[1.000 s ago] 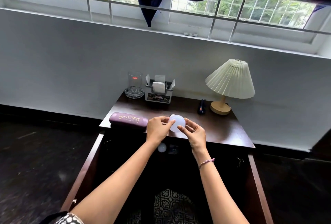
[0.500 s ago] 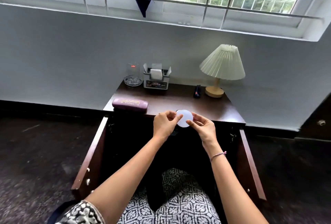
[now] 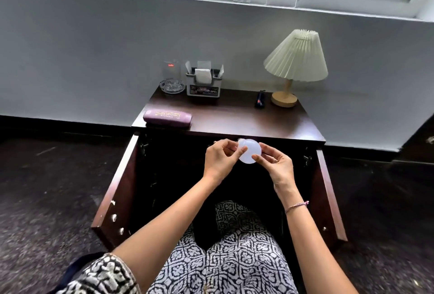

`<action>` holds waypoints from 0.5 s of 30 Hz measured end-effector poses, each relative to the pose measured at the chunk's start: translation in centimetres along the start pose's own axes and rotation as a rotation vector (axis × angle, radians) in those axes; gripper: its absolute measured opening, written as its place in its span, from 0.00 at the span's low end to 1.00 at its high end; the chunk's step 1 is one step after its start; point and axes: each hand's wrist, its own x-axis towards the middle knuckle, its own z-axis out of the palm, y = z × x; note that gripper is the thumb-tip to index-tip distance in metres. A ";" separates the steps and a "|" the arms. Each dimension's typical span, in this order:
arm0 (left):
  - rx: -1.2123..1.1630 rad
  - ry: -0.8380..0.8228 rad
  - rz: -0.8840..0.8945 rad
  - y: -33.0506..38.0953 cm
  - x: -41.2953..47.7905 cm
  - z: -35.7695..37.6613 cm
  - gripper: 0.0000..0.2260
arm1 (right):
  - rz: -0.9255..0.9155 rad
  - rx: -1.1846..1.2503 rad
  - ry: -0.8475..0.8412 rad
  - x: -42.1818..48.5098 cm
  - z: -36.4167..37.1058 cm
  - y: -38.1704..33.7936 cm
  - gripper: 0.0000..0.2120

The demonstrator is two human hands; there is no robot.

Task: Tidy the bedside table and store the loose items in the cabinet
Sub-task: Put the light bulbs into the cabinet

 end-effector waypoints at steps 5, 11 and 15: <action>0.031 -0.037 -0.037 -1.7 -0.7 1.0 0.13 | 0.016 -0.011 0.037 -0.3 -0.2 1.8 0.27; 0.059 -0.124 -0.164 -3.9 -0.2 2.7 0.13 | 0.033 -0.083 0.093 0.9 -0.5 4.7 0.20; 0.111 -0.136 -0.214 -5.5 0.2 3.9 0.10 | 0.044 -0.149 0.123 2.3 -0.5 7.0 0.23</action>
